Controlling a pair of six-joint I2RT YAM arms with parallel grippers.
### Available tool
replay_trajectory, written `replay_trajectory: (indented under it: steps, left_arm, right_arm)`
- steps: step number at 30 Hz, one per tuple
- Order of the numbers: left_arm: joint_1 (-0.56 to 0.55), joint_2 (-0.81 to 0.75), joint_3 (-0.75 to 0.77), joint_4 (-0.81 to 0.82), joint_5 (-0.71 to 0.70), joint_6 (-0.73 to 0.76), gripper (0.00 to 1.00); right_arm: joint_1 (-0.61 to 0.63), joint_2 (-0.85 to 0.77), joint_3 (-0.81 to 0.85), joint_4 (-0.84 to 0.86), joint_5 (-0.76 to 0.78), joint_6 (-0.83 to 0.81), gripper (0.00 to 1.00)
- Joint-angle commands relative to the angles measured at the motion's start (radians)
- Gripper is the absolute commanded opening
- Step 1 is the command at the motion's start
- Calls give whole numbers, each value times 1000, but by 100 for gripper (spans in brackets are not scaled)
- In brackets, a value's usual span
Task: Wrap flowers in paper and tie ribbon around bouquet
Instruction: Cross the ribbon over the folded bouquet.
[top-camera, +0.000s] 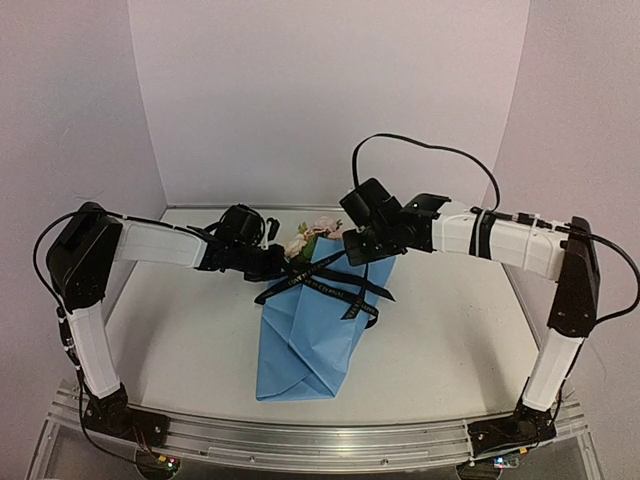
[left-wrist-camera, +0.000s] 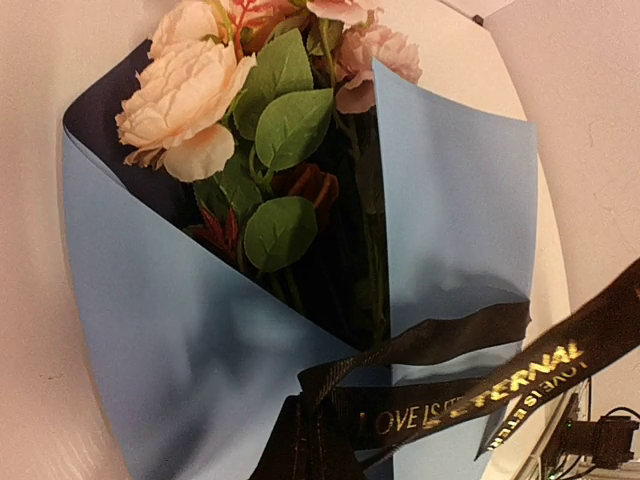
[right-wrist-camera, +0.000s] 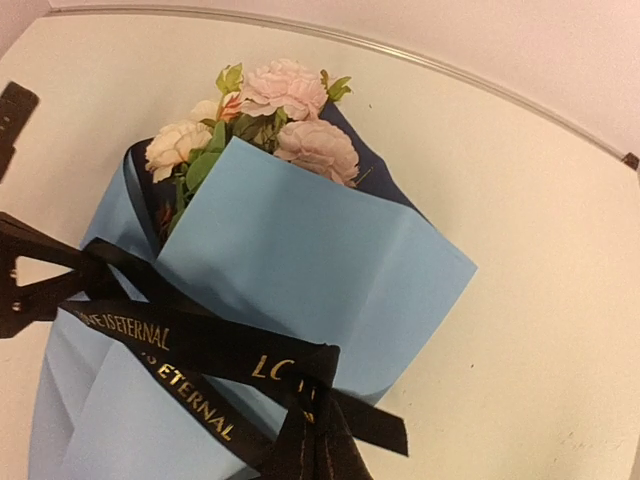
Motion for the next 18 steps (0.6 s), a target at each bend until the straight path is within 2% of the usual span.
replay_trajectory:
  steps: [1,7,11,18]
  left_arm:
    - [21,-80,-16,89,44,-55,0]
    - [31,-92,-38,101,60,-74,0]
    - [42,-106,-62,123,76,-99,0]
    - [65,-143,-105,226,118,-166,0]
  right_arm:
    - [21,78,54,19,134,-116,0]
    - [36,118,12,101,66,-152,0]
    - [36,147,-14,137,-16,-129,0]
    - [36,181,-15,145,-43,-78,0]
